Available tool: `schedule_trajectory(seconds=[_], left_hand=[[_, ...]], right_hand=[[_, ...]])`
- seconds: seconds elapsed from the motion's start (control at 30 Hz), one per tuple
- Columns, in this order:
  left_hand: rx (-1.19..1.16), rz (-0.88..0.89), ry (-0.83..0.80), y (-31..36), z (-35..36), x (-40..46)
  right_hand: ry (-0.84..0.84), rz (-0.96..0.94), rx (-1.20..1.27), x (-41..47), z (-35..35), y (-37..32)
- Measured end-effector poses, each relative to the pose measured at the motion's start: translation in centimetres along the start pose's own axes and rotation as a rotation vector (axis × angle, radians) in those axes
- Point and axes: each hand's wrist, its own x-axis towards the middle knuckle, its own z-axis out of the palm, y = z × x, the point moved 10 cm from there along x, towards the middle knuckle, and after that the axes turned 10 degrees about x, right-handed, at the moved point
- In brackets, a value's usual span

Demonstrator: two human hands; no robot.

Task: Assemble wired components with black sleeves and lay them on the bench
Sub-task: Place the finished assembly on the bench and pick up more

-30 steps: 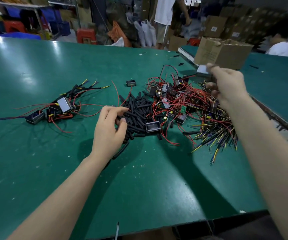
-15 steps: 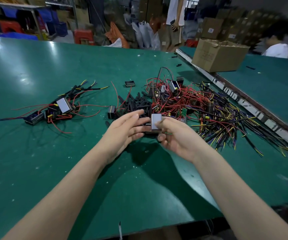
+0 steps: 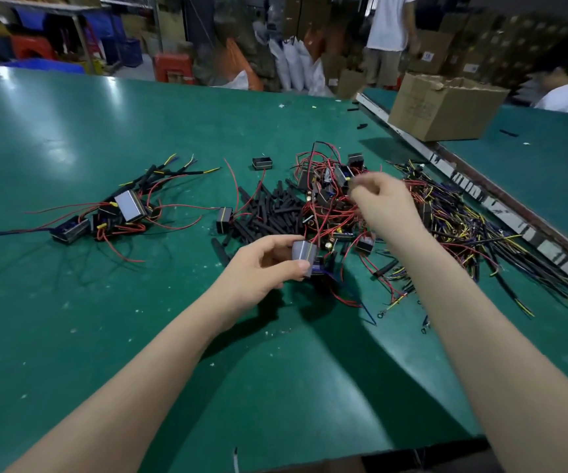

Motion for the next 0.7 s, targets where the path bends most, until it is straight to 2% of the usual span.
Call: schedule_trajectory(seconds=[0.07,0.13,0.33,0.47,0.53,0.63,0.7], left_hand=[[-0.030,0.024,-0.031,0.5,0.2,-0.1],[-0.022,0.038,-0.039,0.7,0.1,0.0],[0.011,0.020,-0.015,0.4,-0.8,0.2],[0.009,0.073,0.044,1.4,-1.8,0.3],[0.037,0.091,0.070,1.7,-2.1,0.1],[0.057,0.097,0.129,1.8,-2.9,-0.2],[0.057,0.094,0.162,1.7,-3.5,-0.2]], right_hand=[[0.080,-0.071,-0.107,3.0,0.3,-0.7],[0.089,-0.074,-0.260,5.9,1.2,-0.5],[-0.087,0.055,-0.698,9.2,3.7,2.1],[-0.126,0.071,-0.844,9.6,3.2,1.9],[-0.097,0.042,-0.854,9.9,2.3,1.5],[0.038,0.071,-0.626,9.8,-0.5,0.8],[0.127,0.019,-0.527,9.8,-2.4,-0.8]])
